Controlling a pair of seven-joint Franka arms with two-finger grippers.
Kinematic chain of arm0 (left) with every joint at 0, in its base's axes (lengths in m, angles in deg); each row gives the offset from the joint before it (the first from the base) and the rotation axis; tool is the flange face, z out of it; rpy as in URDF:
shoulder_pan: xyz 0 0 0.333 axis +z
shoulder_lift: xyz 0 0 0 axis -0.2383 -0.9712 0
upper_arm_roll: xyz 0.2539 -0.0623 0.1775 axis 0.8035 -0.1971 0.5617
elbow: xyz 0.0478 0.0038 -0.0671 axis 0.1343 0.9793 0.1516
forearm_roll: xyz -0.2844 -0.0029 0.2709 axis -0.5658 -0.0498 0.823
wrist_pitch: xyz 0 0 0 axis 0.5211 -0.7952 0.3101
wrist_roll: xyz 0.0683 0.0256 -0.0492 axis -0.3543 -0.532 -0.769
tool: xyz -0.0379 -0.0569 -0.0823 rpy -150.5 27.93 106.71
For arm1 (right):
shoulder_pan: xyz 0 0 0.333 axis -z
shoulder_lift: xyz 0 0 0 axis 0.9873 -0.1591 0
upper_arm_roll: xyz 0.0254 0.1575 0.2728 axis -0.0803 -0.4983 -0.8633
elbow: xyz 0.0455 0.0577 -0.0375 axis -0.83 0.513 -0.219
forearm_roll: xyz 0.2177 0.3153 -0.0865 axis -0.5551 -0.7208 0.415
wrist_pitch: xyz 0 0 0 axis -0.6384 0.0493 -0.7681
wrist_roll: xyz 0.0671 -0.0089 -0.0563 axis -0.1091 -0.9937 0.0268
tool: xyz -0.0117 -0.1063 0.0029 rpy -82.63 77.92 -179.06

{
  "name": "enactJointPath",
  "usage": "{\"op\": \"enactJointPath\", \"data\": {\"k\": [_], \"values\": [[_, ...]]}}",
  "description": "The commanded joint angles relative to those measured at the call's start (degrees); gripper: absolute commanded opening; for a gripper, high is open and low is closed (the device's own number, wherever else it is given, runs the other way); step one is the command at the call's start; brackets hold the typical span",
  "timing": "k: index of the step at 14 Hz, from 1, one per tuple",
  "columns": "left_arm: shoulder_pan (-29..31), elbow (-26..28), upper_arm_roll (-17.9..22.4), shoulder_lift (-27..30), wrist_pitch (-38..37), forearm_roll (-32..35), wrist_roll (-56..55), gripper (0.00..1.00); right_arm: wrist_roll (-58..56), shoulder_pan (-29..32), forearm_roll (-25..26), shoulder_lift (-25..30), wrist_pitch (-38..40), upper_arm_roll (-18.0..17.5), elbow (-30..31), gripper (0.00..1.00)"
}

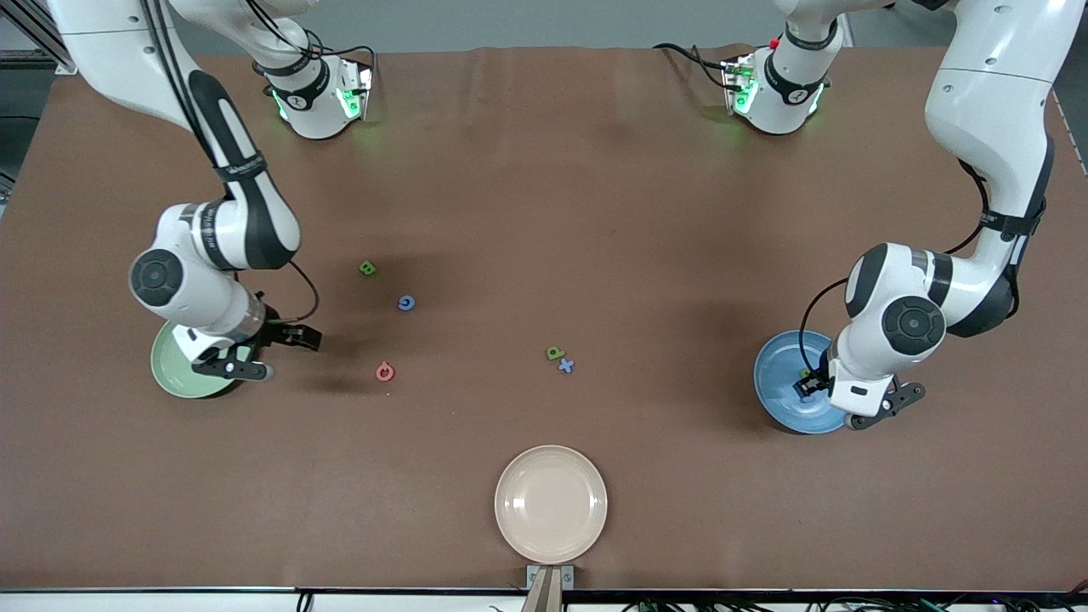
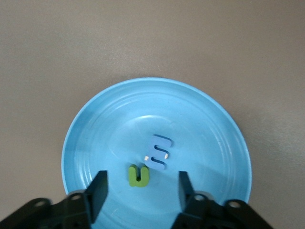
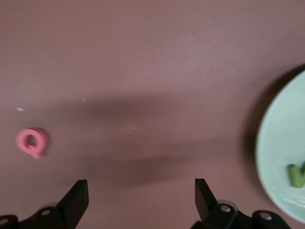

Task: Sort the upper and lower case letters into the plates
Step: 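Release the E on the blue plate while the right releases N, then grasp the blue x with the left gripper while the right grasps Q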

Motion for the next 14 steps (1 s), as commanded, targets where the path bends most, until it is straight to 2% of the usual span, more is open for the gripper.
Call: {"op": "enactJointPath", "data": {"k": [1,3,4,5,7,10,11,14], "values": [[-0.5,0.0,-3.4,1.7,-0.1,0.1,-6.0,1.0,8.1,-4.0,0.1,-6.0,0.4,0.4,-6.4,0.98],[-1.6,-1.1,-8.8,1.0,-0.9,0.1,-16.4,1.0,10.2,-5.4,-0.4,-11.2,0.5,0.4,-12.0,0.98],[-3.0,-1.4,-10.7,0.3,-0.9,0.2,-21.2,0.99,11.1,-6.3,-1.1,-13.6,0.6,0.3,-14.6,0.98],[-6.6,-3.9,-11.0,-1.6,-0.9,0.2,-26.1,0.97,12.0,-7.2,-2.1,-15.2,0.5,0.4,-16.6,0.98],[-13.8,-10.3,-11.0,-6.9,-0.9,0.2,-39.7,0.93,12.6,-8.7,-3.8,-17.2,0.4,0.4,-18.2,0.98],[-21.5,-19.9,-9.8,-14.4,-0.3,-0.1,-53.1,0.9,12.7,-9.5,-3.9,-17.7,0.5,0.4,-18.4,0.97],[-24.0,-23.2,-9.7,-16.8,0.0,0.1,-57.2,0.88,12.7,-9.6,-3.9,-17.7,0.5,0.4,-18.3,0.93],[-31.0,-29.2,-4.9,-21.7,1.5,-0.2,-71.2,0.87,12.5,-11.4,-3.8,-17.7,0.7,0.4,-16.9,0.8]]}}
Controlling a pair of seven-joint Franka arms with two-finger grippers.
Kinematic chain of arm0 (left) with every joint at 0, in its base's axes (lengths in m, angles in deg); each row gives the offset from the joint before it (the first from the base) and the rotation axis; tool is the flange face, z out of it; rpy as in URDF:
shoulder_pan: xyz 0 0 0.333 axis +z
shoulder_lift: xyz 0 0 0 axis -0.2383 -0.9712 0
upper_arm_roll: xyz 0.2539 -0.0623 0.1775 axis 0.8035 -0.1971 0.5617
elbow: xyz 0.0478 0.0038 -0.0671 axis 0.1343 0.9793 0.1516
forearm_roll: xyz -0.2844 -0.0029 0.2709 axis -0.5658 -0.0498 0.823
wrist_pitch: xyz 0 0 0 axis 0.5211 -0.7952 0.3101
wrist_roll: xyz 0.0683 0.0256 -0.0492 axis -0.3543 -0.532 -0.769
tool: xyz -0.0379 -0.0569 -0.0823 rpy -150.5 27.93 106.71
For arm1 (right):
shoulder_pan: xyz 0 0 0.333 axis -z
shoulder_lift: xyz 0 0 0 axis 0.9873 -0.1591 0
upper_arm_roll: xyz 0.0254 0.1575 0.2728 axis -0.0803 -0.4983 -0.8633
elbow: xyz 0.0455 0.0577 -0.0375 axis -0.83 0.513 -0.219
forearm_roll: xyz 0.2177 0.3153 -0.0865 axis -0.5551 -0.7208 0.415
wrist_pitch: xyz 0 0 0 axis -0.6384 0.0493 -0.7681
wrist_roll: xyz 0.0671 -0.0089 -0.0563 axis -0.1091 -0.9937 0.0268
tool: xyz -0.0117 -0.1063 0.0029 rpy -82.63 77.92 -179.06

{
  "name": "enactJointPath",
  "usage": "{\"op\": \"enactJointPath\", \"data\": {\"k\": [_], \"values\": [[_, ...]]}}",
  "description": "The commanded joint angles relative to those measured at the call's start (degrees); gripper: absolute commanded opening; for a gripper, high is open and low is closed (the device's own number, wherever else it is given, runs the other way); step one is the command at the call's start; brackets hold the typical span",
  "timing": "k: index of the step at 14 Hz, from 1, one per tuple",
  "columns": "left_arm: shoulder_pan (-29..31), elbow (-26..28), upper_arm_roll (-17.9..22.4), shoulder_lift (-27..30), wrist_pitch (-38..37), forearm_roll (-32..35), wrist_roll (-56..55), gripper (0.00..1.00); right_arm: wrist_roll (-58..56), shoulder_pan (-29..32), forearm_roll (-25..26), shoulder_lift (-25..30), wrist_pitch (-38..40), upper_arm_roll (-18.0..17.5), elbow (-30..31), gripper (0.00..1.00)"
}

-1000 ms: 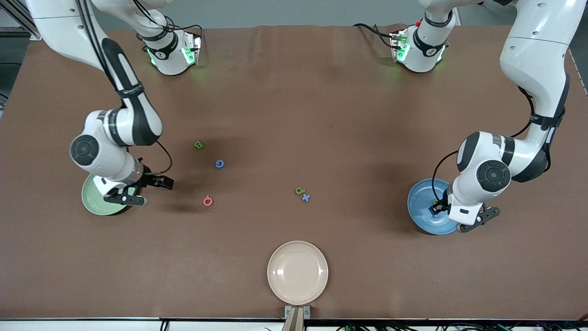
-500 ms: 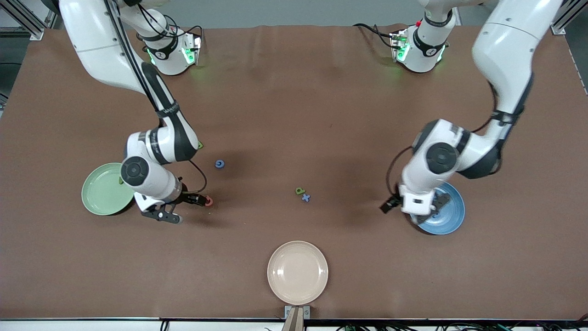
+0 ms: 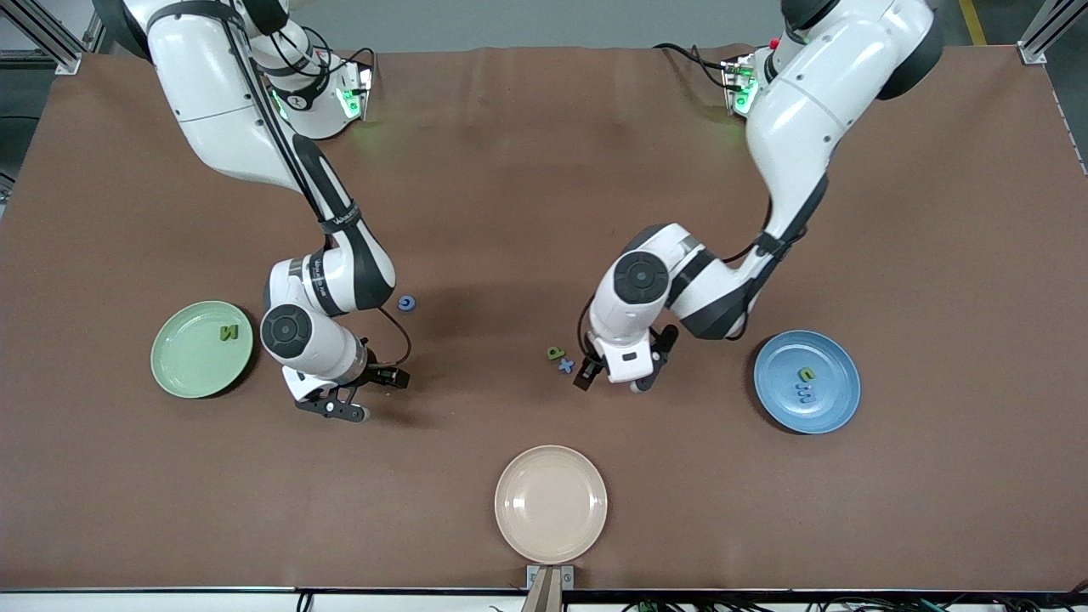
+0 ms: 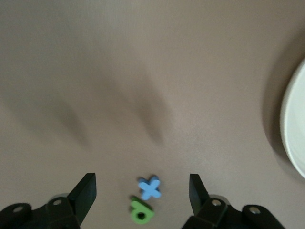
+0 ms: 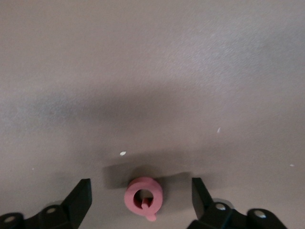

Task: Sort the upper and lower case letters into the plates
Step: 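Grasp the blue x with the left gripper while the right grasps Q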

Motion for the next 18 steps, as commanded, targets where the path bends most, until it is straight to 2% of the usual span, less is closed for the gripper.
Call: {"op": "enactJointPath", "data": {"k": [1,5,11,15,16,17,18], "values": [[-3.7,-6.1,2.6,-4.5,0.7,-0.2,-9.5,0.87,0.5,-1.6,-0.4,-0.1,0.2,0.4,1.4,0.79],[-4.3,-6.1,2.7,-5.4,0.7,-1.9,-14.0,0.81,0.3,-1.3,-0.4,0.4,2.8,0.5,2.4,0.7],[-4.7,-6.0,2.6,-6.6,0.3,-2.0,-13.3,0.7,0.2,-0.9,0.4,0.3,2.4,0.9,2.3,0.54],[-5.6,-6.2,2.6,-7.0,0.3,-2.1,-13.2,0.64,0.2,-0.7,0.5,0.3,2.2,1.0,1.9,0.53],[-5.6,-6.2,2.6,-7.0,0.3,-2.1,-12.9,0.59,0.2,-0.6,0.5,0.2,2.2,1.0,1.6,0.53],[-5.6,-6.2,2.6,-7.0,0.3,-2.1,-12.0,0.49,0.2,-0.6,0.5,0.2,2.2,1.0,1.5,0.53],[-5.7,-6.2,2.6,-7.0,0.3,-2.0,-10.8,0.36,0.2,-0.6,0.8,0.2,2.1,1.1,1.5,0.53]]}}
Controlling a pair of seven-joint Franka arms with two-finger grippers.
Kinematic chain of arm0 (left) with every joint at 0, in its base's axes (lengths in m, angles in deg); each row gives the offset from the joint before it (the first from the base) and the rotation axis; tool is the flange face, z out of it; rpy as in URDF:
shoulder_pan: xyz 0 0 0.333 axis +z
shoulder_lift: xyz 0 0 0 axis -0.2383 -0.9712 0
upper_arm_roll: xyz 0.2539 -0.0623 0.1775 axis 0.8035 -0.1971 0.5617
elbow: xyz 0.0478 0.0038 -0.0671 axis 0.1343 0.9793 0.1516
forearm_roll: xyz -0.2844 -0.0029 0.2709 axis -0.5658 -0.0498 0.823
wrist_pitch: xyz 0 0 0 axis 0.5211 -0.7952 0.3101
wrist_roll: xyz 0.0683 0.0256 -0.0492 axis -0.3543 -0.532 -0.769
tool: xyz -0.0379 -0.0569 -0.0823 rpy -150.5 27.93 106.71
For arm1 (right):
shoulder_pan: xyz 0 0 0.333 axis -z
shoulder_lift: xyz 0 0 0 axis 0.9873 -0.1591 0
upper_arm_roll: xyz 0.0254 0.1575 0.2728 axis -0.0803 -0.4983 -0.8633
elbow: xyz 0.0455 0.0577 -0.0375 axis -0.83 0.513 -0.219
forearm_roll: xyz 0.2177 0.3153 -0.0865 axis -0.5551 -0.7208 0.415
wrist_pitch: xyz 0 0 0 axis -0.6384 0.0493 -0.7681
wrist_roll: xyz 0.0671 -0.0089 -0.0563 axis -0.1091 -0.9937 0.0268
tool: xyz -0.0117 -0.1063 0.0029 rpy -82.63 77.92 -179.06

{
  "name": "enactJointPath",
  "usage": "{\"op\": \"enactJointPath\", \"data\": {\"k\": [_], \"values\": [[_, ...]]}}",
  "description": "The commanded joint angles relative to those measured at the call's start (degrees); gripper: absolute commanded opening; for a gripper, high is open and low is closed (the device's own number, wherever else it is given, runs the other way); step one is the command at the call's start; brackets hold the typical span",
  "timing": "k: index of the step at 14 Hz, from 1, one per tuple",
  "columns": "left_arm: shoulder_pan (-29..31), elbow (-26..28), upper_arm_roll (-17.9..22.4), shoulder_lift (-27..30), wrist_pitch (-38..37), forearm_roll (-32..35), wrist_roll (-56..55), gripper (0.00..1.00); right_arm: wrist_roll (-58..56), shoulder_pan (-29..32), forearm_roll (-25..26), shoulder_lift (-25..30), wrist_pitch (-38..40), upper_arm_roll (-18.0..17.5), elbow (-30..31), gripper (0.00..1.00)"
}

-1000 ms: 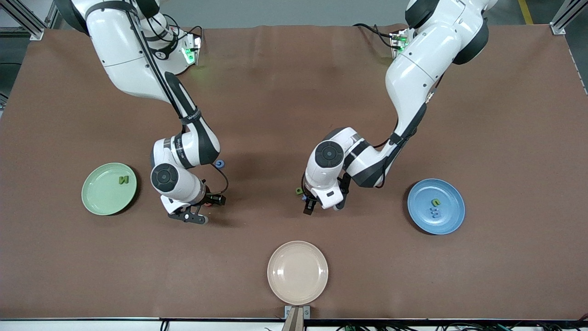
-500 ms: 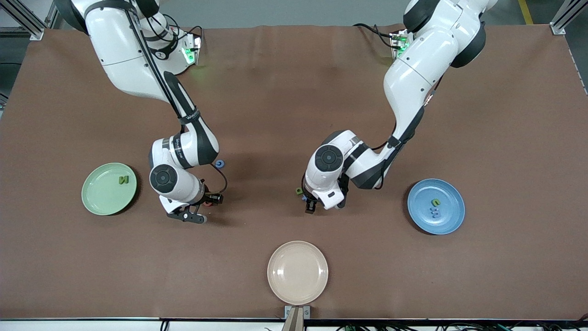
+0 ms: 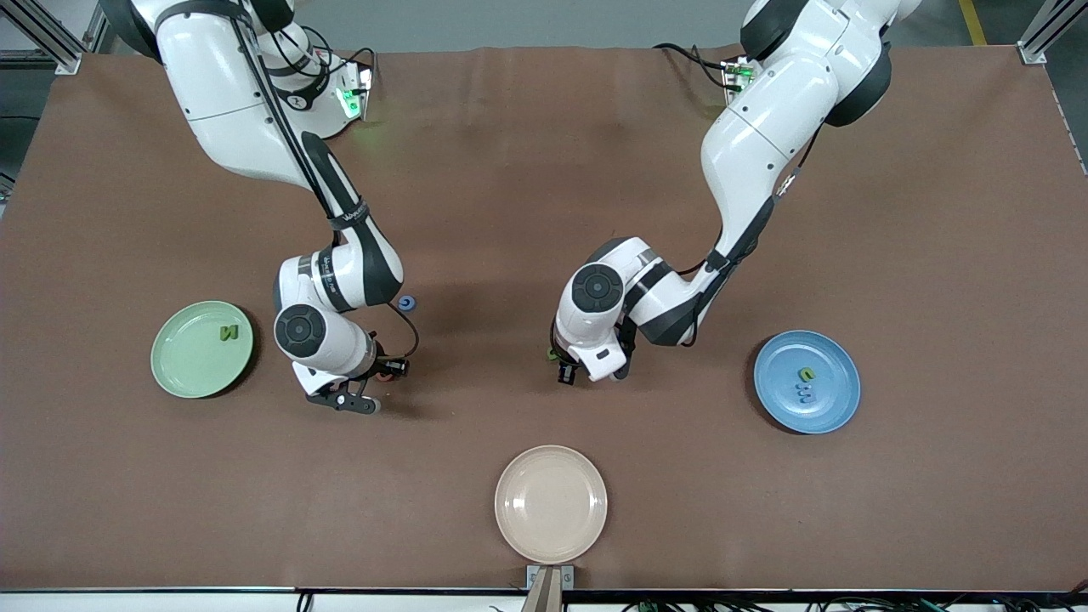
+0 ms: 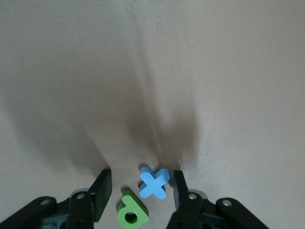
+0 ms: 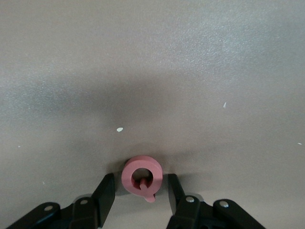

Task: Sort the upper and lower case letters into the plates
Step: 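Grasp the blue x with the left gripper while the right grasps Q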

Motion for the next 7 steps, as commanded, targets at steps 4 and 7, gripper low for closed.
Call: {"op": "enactJointPath", "data": {"k": [4,7], "values": [[-0.6,-1.7,0.5,-0.7,-0.7,-0.9,4.6,0.01,0.2,0.6,1.5,0.0,-0.4,0.9,0.4,0.53],[1.8,-1.6,0.4,2.7,-3.9,-0.9,4.9,0.0,0.3,0.6,1.5,-0.2,-0.5,0.9,0.1,0.54]]}}
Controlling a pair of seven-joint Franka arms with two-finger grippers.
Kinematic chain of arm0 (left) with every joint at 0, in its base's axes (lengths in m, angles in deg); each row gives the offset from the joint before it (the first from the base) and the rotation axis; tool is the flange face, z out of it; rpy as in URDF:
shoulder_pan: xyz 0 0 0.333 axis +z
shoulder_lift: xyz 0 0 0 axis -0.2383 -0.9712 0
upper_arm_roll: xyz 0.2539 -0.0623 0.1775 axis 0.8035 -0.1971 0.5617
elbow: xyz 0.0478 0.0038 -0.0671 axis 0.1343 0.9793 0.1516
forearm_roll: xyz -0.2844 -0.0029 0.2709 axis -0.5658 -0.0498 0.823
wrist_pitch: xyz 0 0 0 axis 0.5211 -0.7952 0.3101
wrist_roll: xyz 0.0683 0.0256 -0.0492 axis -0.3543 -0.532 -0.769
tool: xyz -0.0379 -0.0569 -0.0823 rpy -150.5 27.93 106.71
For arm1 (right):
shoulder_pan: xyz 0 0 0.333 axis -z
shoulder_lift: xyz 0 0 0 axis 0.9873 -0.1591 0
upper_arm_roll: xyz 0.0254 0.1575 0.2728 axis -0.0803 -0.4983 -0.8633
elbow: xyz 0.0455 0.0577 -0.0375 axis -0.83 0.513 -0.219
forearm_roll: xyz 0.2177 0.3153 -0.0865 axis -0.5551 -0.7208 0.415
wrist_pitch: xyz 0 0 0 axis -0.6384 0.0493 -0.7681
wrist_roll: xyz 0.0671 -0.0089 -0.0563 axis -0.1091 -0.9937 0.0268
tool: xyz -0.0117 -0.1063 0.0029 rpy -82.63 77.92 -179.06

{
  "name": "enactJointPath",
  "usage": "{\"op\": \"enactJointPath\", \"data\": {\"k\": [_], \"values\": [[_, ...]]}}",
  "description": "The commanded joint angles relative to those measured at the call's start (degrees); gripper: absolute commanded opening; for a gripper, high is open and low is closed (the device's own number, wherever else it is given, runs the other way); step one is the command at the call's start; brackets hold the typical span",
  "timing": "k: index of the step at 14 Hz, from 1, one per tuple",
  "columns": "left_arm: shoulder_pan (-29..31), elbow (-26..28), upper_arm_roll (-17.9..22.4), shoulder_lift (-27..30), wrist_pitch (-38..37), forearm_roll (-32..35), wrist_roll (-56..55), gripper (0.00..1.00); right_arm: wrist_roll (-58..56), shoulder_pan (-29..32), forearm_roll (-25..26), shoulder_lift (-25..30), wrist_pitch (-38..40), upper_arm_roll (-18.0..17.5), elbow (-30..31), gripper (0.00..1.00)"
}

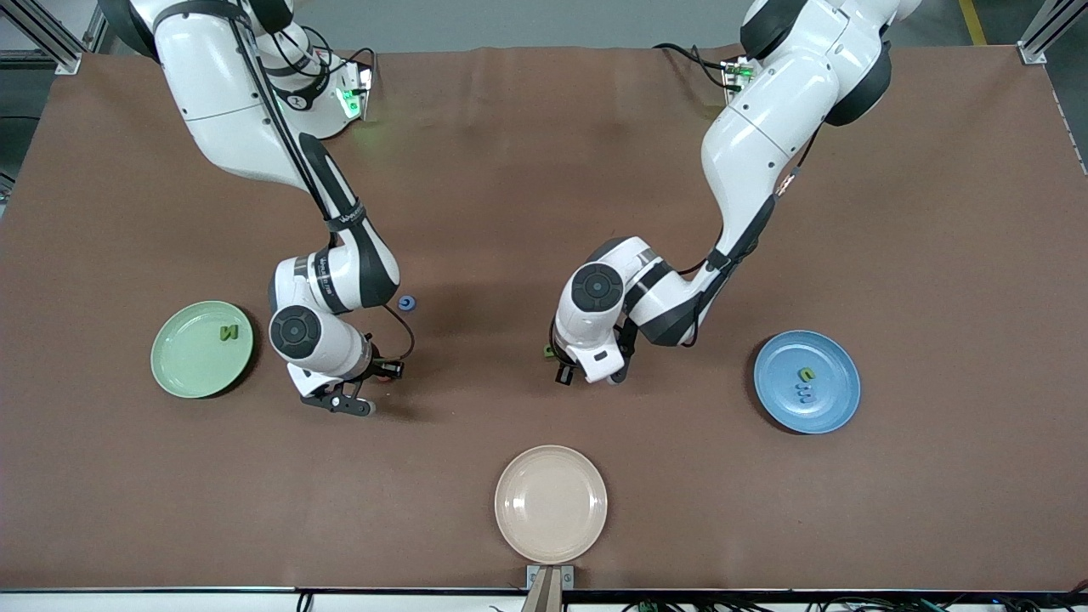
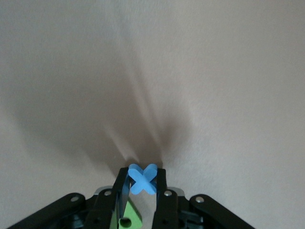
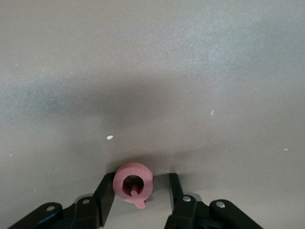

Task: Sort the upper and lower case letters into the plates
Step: 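Carry the x to the blue plate and open the left gripper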

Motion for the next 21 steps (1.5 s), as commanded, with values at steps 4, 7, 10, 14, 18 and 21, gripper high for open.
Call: {"op": "enactJointPath", "data": {"k": [4,7,10,14,18,21], "values": [[8.1,0.5,-0.1,9.0,-7.9,0.0,6.7,0.0,0.3,0.4,1.1,-0.2,-0.8,0.0,0.1,0.52],[11.7,1.5,-0.1,11.2,-14.0,0.2,15.8,0.0,0.3,0.4,1.1,-0.2,-1.0,0.0,0.1,0.43],[16.8,9.5,0.0,16.9,-15.4,0.4,27.0,0.0,0.3,0.4,1.1,-0.2,-1.1,0.0,0.1,0.33],[25.0,21.3,-0.1,21.2,-8.9,5.2,37.3,0.0,0.2,0.3,1.1,0.2,-0.8,0.0,0.1,0.24],[30.4,27.9,-0.2,20.8,-1.8,14.0,38.7,0.09,0.1,0.3,2.0,3.7,3.9,0.1,0.2,0.21],[30.7,28.6,-0.2,21.4,-2.5,14.1,38.6,0.91,-2.9,0.5,3.6,10.7,14.7,3.1,0.4,0.21]]}}
